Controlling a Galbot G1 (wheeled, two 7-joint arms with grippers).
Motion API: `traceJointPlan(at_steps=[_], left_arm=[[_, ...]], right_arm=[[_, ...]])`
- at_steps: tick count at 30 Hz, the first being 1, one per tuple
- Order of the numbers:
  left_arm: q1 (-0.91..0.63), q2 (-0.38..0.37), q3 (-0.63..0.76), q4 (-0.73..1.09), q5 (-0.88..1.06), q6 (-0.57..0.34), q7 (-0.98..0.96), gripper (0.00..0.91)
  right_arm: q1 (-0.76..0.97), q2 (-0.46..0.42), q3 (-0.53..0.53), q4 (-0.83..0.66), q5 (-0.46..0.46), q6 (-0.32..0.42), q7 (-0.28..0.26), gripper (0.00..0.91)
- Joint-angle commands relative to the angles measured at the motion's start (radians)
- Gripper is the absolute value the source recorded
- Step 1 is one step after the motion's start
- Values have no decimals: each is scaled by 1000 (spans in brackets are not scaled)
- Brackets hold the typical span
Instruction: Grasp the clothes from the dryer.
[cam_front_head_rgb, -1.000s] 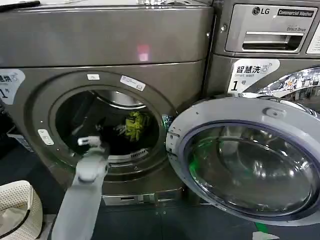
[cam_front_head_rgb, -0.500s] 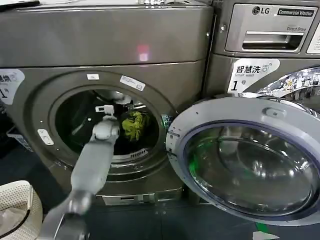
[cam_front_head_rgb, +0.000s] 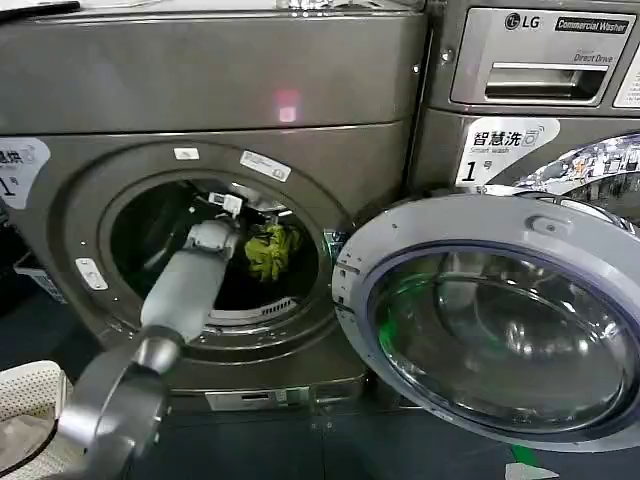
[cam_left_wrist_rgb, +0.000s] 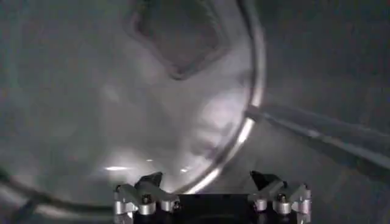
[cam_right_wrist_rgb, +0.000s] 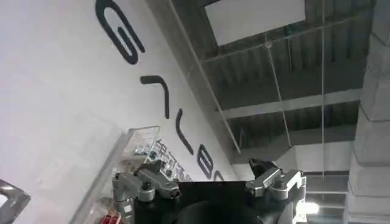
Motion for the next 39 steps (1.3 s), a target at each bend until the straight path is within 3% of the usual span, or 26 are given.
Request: traceJointPlan(at_steps=[1, 3, 4, 7, 17, 24, 33, 39], left_arm=[[-42, 11, 176, 90, 141, 0, 203, 907], [-55, 11, 184, 111, 212, 0, 250, 907], [-60, 11, 188, 127, 264, -60, 271, 907], [-68, 17, 213, 132, 363, -102, 330, 907], [-100, 16, 268, 180, 672, -185, 302, 907], [-100, 18, 318, 207, 705, -189, 307, 907], [-89, 4, 323, 226, 577, -162, 382, 907], [-69, 2, 321, 242, 534, -147, 313, 907]], right_arm=[[3, -1, -6, 0, -1, 0, 0, 907], [5, -1, -10, -2, -2, 0, 0, 907], [6, -1, -12, -2, -3, 1, 0, 907], [15, -8, -31, -4, -19, 2, -2, 907], [33, -3, -51, -2, -27, 4, -3, 907], [34, 0, -48, -4, -28, 7, -3, 907], [35, 6, -53, -4, -30, 11, -5, 907], [38, 4, -61, -4, -32, 15, -6, 907]])
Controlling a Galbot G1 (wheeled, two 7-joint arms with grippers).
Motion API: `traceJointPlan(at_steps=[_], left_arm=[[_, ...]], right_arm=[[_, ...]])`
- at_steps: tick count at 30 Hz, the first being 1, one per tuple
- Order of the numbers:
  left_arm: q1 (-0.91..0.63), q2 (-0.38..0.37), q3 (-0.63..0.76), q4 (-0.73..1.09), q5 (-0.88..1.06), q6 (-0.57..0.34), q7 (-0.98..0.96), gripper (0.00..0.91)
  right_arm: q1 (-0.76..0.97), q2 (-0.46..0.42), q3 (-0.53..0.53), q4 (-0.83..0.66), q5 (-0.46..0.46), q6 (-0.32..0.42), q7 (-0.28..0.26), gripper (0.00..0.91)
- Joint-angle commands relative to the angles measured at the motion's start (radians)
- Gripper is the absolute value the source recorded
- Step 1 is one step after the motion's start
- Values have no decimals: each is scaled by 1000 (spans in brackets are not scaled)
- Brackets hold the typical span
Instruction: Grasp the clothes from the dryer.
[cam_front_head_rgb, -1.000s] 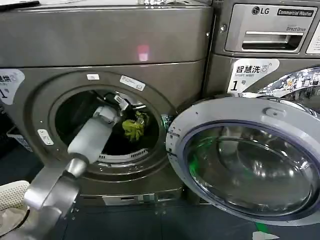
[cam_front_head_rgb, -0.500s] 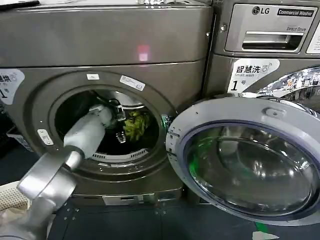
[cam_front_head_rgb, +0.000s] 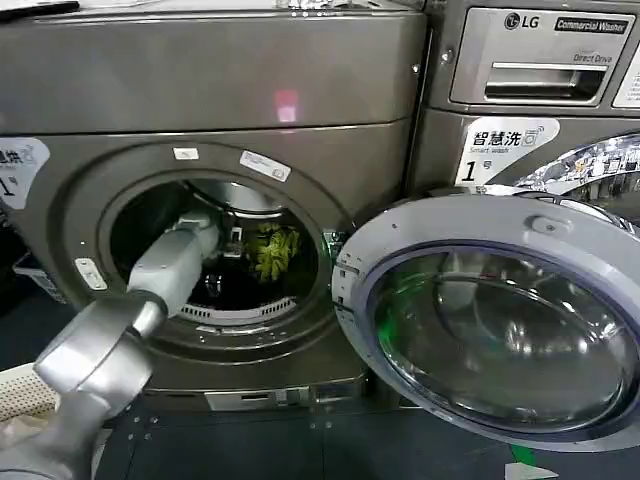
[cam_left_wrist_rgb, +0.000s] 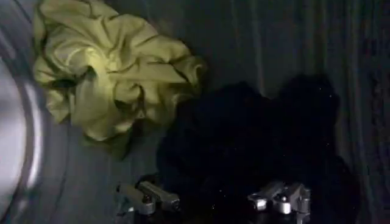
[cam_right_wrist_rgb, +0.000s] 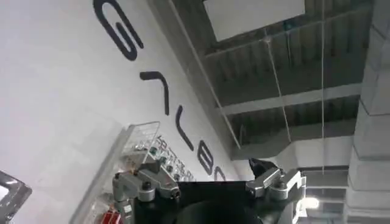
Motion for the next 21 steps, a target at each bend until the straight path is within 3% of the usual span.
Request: traceJointPlan(at_steps=[1, 4, 5, 6, 7, 8, 10, 14, 21], left_arm=[[15, 1, 4, 11, -54, 15, -40, 907], [21, 3, 5, 12, -53, 20, -48, 907], [23, 5, 5, 12, -52, 21, -47, 774], [23, 4, 6, 12, -51, 22, -44, 557], [25, 5, 7, 12, -47, 21, -40, 228], [28, 7, 7, 12, -45, 21, -39, 171], [34, 7, 6, 12, -45, 20, -33, 159], [37, 3, 7, 10, -42, 19, -32, 0], [37, 5, 0, 7, -48, 15, -32, 0]], right_arm=[[4, -2, -9, 2, -3, 2, 0, 907], [8, -3, -16, 3, -7, 4, -1, 907], [13, -9, -25, 0, -12, 5, -1, 907], [14, -10, -28, -3, -16, 7, -1, 907], [15, -9, -28, -2, -16, 7, -1, 907], [17, -11, -31, -2, -16, 7, -1, 907], [19, -13, -34, -6, -19, 7, -1, 907], [24, -14, -38, -7, -23, 7, 0, 907], [34, -11, -48, -8, -29, 8, 0, 907]])
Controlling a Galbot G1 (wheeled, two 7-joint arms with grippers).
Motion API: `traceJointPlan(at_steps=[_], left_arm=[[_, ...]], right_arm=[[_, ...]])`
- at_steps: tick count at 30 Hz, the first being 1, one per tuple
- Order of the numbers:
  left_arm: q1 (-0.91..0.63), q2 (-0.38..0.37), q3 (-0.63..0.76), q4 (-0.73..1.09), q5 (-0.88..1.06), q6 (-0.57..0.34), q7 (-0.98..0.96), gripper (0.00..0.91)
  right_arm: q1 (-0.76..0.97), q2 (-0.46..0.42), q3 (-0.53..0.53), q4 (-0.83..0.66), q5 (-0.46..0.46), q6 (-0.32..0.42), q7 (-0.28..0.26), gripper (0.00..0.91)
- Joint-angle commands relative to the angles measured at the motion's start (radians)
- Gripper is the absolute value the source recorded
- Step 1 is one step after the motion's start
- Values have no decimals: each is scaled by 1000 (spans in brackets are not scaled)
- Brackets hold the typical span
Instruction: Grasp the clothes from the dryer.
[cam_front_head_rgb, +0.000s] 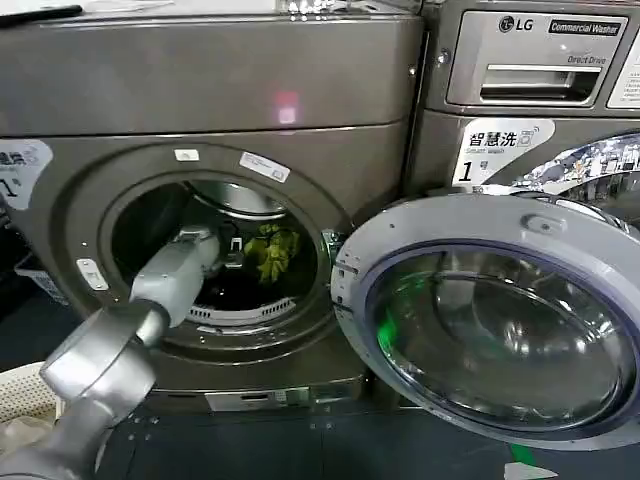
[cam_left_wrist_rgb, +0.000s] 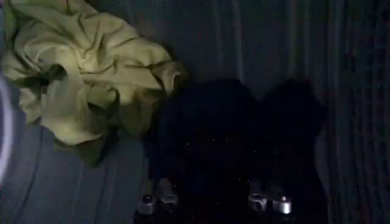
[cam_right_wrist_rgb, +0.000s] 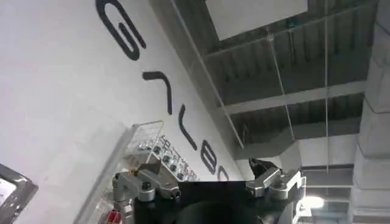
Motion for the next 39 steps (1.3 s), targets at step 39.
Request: traceJointPlan(at_steps=[39], left_arm=[[251, -23, -586, -439, -717, -3, -826, 0]], right_arm=[[4, -20, -17, -16, -7, -2, 3, 907]])
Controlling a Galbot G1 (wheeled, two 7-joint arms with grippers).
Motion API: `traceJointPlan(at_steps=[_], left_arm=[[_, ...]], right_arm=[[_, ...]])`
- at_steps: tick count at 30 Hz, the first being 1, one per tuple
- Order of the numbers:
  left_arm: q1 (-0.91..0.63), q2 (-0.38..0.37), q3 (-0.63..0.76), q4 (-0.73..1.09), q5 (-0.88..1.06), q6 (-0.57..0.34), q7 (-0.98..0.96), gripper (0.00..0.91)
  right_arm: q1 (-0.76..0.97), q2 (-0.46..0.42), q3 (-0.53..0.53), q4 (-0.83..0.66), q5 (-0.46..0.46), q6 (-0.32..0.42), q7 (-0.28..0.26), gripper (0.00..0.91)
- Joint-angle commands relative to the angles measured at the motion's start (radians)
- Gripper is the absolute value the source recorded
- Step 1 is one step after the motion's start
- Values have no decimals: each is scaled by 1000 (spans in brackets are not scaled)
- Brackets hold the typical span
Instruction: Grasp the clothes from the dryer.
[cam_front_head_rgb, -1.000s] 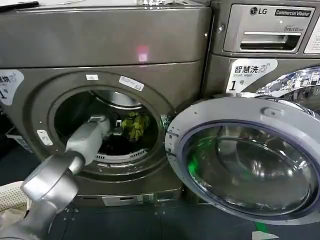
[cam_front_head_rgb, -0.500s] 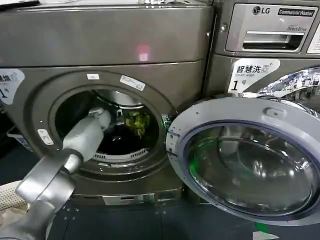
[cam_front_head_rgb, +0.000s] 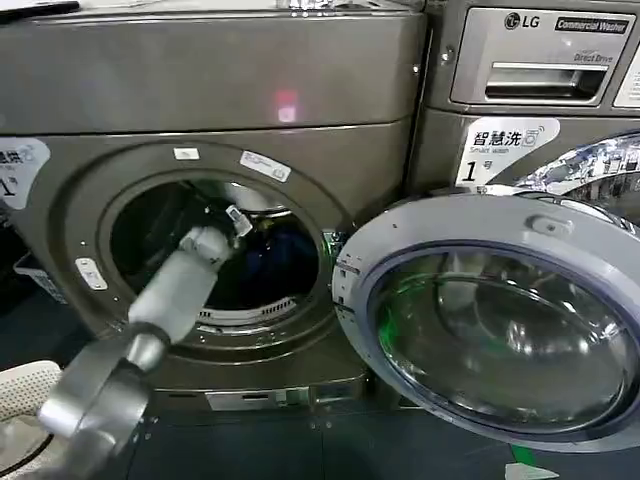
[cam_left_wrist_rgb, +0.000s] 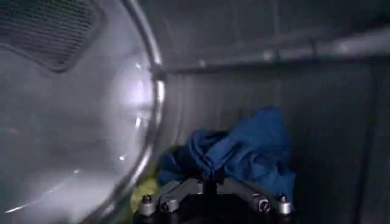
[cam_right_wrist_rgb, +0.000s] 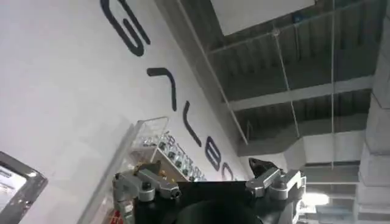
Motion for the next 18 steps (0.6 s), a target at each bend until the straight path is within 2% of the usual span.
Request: traceJointPlan(at_steps=[1, 6, 13, 18], left_arm=[[72, -44, -181, -73, -148, -71, -343, 0], [95, -70, -261, -99, -157, -129, -520, 0], [194, -104, -355, -236, -107, -207, -696, 0], [260, -106, -352, -328, -101, -176, -714, 0]], right_arm=[[-1, -3, 4, -5, 1, 0, 1, 907], [-1, -16, 10, -20, 2, -2, 9, 907], [-3, -37, 21, -45, 0, 1, 28, 907], [-6, -54, 31, -52, -1, -6, 28, 907]])
